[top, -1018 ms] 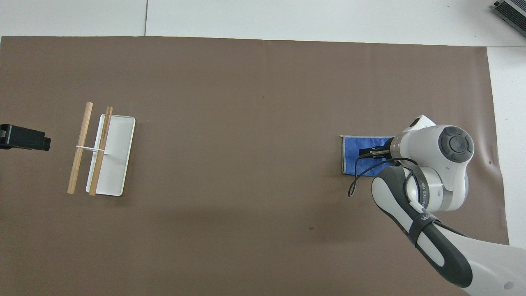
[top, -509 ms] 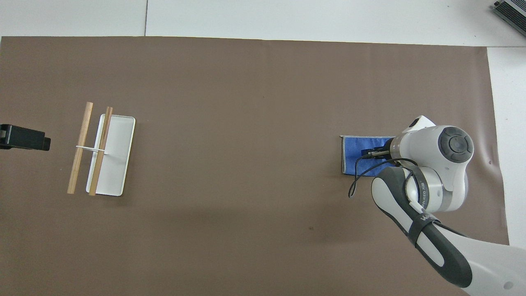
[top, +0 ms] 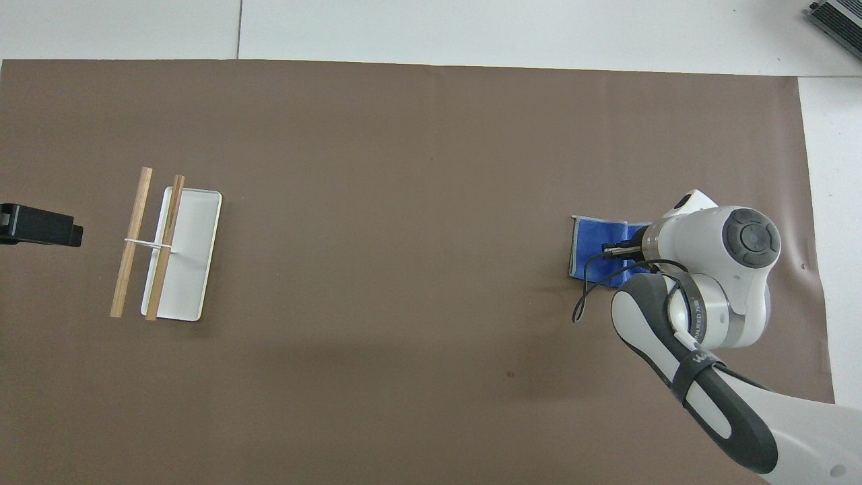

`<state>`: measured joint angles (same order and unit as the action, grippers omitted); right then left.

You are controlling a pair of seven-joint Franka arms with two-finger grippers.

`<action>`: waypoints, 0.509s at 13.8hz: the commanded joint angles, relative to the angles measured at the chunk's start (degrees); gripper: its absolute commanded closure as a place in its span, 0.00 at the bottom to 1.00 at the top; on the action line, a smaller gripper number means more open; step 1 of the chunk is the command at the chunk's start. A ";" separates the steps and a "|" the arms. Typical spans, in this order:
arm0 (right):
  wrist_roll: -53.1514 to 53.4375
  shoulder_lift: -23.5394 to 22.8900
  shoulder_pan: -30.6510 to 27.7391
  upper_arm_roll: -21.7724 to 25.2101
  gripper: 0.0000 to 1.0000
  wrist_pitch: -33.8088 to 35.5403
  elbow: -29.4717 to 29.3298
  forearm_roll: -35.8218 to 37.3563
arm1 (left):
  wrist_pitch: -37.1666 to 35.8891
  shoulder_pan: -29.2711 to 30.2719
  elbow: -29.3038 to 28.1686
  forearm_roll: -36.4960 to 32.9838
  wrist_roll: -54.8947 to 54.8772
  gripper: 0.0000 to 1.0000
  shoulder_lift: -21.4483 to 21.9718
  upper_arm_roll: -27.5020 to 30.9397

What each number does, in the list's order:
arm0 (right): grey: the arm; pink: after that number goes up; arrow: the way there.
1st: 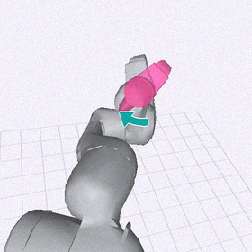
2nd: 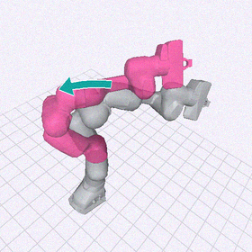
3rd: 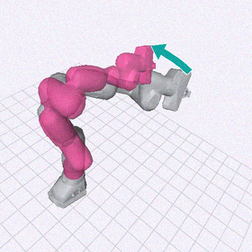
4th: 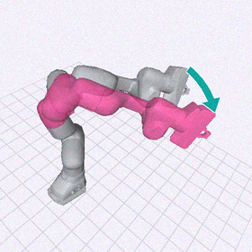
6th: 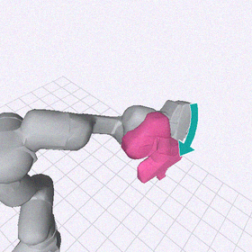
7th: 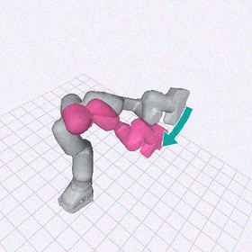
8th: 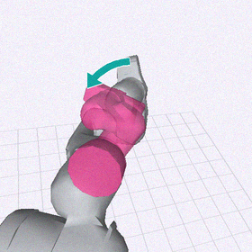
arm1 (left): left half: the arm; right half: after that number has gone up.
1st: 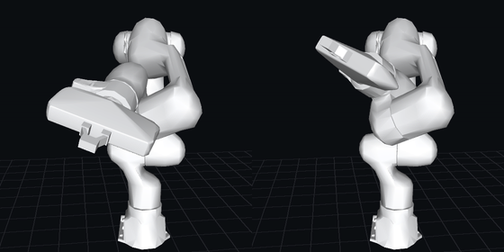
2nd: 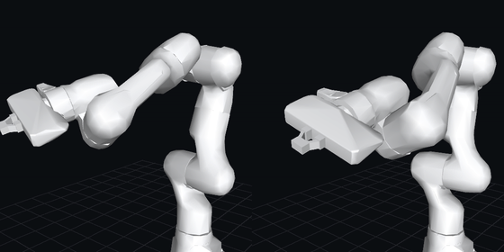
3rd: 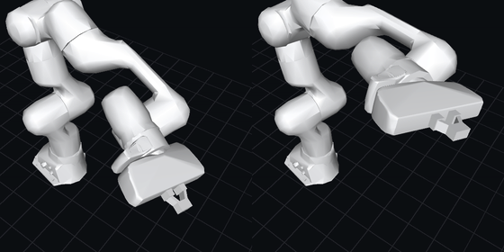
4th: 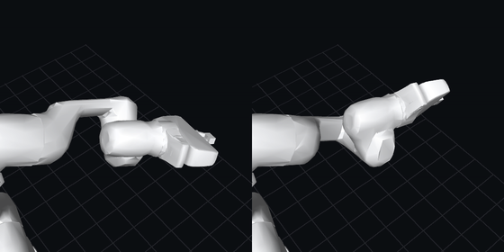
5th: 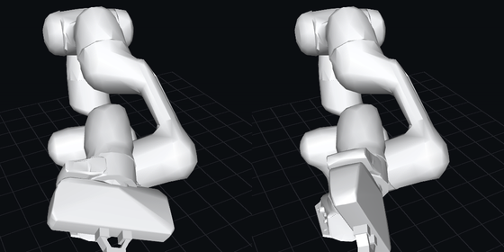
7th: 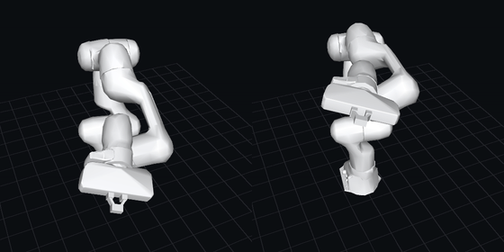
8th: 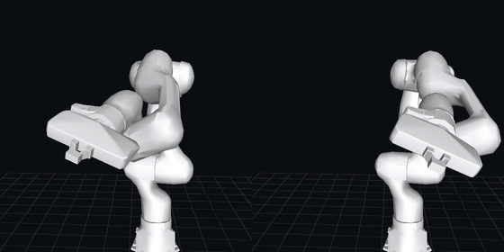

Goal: Right arm passes towel to left arm to hang
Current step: 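Lower the right gripper onto the blue towel edge and close it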

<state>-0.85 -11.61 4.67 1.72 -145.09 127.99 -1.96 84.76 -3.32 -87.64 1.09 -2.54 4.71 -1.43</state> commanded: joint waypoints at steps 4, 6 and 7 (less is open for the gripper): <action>3.31 0.53 0.16 -0.58 1.00 4.00 -2.73 -1.29 | 0.23 0.50 -1.48 0.14 -0.19 0.00 1.36 -0.24; 3.39 0.62 0.51 -0.67 1.00 11.37 -8.25 -1.21 | 0.23 0.50 -1.48 0.14 -0.19 0.00 1.36 -0.24; 3.92 0.80 1.30 -1.37 1.00 14.54 -10.63 -1.29 | 0.23 0.50 -1.48 0.14 -0.19 0.00 1.36 -0.24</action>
<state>2.00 -11.38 5.08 1.26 -136.64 122.19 -1.96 84.76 -3.32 -87.64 1.09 -2.54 4.71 -1.43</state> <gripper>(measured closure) 0.960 0.000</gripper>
